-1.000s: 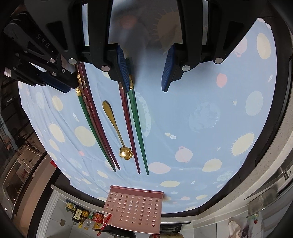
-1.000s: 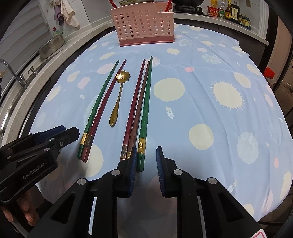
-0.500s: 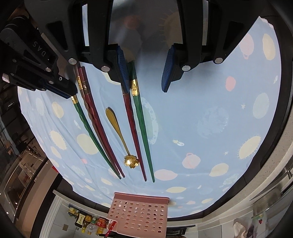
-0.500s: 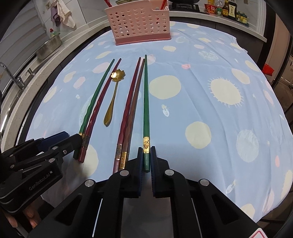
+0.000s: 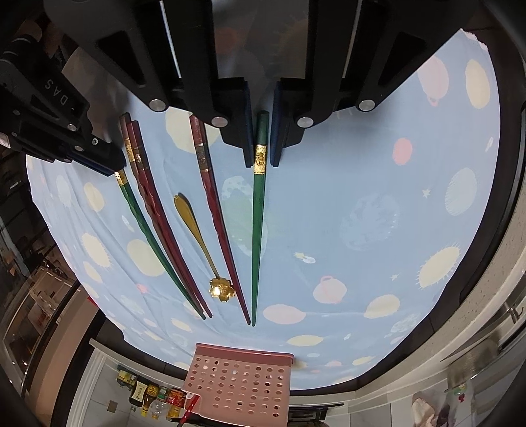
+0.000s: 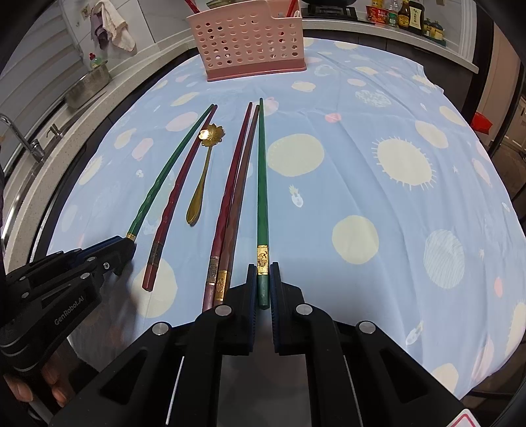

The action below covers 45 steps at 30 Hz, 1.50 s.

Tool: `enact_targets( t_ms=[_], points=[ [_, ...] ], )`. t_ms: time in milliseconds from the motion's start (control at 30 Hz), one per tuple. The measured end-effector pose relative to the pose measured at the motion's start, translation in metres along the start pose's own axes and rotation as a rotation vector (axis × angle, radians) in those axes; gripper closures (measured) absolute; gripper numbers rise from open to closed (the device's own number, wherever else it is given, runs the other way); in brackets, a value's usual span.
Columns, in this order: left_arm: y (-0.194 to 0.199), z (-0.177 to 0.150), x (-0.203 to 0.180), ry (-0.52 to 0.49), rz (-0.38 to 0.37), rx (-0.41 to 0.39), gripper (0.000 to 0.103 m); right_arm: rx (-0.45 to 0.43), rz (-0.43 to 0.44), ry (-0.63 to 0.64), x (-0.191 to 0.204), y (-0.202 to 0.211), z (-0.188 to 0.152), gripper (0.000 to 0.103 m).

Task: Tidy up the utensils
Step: 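Grasp a green chopstick with the right tool while the left tool grasps another green chopstick, then lift the green chopstick with the left tool while the right tool carries its green chopstick to the holder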

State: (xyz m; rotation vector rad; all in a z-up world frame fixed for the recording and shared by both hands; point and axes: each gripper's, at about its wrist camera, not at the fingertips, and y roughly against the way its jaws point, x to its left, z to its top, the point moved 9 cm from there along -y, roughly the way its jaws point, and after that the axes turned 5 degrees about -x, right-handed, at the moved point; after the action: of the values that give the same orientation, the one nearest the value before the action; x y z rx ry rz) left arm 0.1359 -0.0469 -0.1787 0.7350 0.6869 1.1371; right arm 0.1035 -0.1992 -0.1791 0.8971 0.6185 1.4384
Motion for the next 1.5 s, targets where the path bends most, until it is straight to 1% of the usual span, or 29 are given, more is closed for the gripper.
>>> enact_targets(
  t_ms=[233, 367, 533, 700, 967, 1200, 1500],
  points=[
    [0.003, 0.001, 0.0, 0.002, -0.001, -0.005, 0.096, -0.01, -0.002, -0.013, -0.005, 0.004, 0.001, 0.096],
    [0.008, 0.006, 0.001, -0.002, 0.009, -0.021, 0.096, -0.022, -0.004, -0.028, -0.009, 0.01, 0.004, 0.096],
    [0.019, 0.017, 0.003, 0.012, 0.0, -0.046, 0.096, -0.057, -0.002, -0.044, -0.012, 0.023, 0.014, 0.096],
    [0.035, 0.035, 0.005, 0.027, -0.011, -0.09, 0.096, -0.103, 0.01, -0.059, -0.012, 0.04, 0.029, 0.096],
    [0.069, 0.071, 0.009, 0.052, -0.02, -0.191, 0.096, -0.21, 0.032, -0.081, -0.014, 0.077, 0.066, 0.096],
    [0.097, 0.112, 0.013, 0.061, -0.023, -0.289, 0.096, -0.328, 0.047, -0.089, -0.016, 0.111, 0.114, 0.096],
    [0.115, 0.173, 0.02, 0.075, -0.016, -0.393, 0.096, -0.442, 0.062, -0.107, -0.023, 0.133, 0.175, 0.096]
  ],
)
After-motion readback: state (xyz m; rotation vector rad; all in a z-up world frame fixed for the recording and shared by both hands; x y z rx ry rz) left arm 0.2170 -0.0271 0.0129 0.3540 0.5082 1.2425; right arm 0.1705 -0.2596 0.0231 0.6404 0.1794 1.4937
